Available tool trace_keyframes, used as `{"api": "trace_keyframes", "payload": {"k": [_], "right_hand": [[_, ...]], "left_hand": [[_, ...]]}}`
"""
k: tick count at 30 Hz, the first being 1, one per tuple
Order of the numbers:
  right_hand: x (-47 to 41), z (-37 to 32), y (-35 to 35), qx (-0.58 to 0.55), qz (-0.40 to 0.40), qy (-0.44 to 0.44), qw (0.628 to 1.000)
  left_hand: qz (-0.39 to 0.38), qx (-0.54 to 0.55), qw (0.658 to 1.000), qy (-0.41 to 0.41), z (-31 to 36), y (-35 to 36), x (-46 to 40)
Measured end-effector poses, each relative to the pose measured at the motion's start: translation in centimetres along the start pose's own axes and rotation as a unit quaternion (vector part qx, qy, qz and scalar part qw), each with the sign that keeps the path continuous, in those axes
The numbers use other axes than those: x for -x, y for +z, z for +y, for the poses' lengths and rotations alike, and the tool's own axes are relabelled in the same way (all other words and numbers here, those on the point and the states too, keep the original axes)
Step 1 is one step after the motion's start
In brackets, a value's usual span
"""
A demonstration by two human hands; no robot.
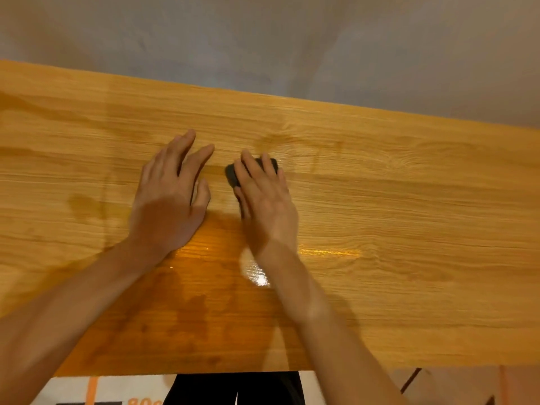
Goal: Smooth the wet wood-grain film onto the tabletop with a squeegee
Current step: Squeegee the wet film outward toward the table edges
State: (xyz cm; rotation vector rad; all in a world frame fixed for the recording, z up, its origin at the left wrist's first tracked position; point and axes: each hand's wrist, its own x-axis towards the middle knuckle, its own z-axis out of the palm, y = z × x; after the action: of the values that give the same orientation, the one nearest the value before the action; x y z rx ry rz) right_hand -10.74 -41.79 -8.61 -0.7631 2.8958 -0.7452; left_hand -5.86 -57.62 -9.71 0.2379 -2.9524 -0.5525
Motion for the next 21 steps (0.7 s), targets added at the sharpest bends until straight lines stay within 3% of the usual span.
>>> {"api": "trace_keyframes", "payload": {"k": [3,6,9,11,14,17,19,21], "right_hand": [[2.1,5.5,-4.2,-0.034,0.001,0.016,0.999],[3.5,10.6,-7.7,-0.049,0.074,0.182,0.979],[1.8,8.5,-6.2,-0.03,0.145,0.284,0.947],[-0.4,4.7,-3.5,-0.022,0.144,0.24,0.96],[-2.3,-0.6,0.1,-0.031,0.076,0.114,0.99],[-2.4,0.7,-0.9,-0.022,0.007,0.038,0.999],[-1.0,4.3,-3.3,-0.014,0.011,0.073,0.997],[0.5,8.0,-5.9,-0.019,0.051,0.17,0.984]], "left_hand": [[0.0,0.006,1.0,0.004,0.1,-0.1,0.1],[-0.007,0.015,1.0,-0.005,0.4,-0.2,0.1],[-0.013,0.02,1.0,-0.01,0.3,-0.3,-0.1],[-0.02,0.019,1.0,-0.013,0.2,-0.3,-0.2],[-0.03,0.009,0.999,-0.016,0.2,-0.4,-0.2],[-0.036,0.009,0.999,-0.016,0.2,-0.4,-0.2],[-0.038,0.016,0.999,-0.015,0.2,-0.5,-0.2],[-0.045,0.016,0.999,-0.017,0.3,-0.5,-0.2]]}}
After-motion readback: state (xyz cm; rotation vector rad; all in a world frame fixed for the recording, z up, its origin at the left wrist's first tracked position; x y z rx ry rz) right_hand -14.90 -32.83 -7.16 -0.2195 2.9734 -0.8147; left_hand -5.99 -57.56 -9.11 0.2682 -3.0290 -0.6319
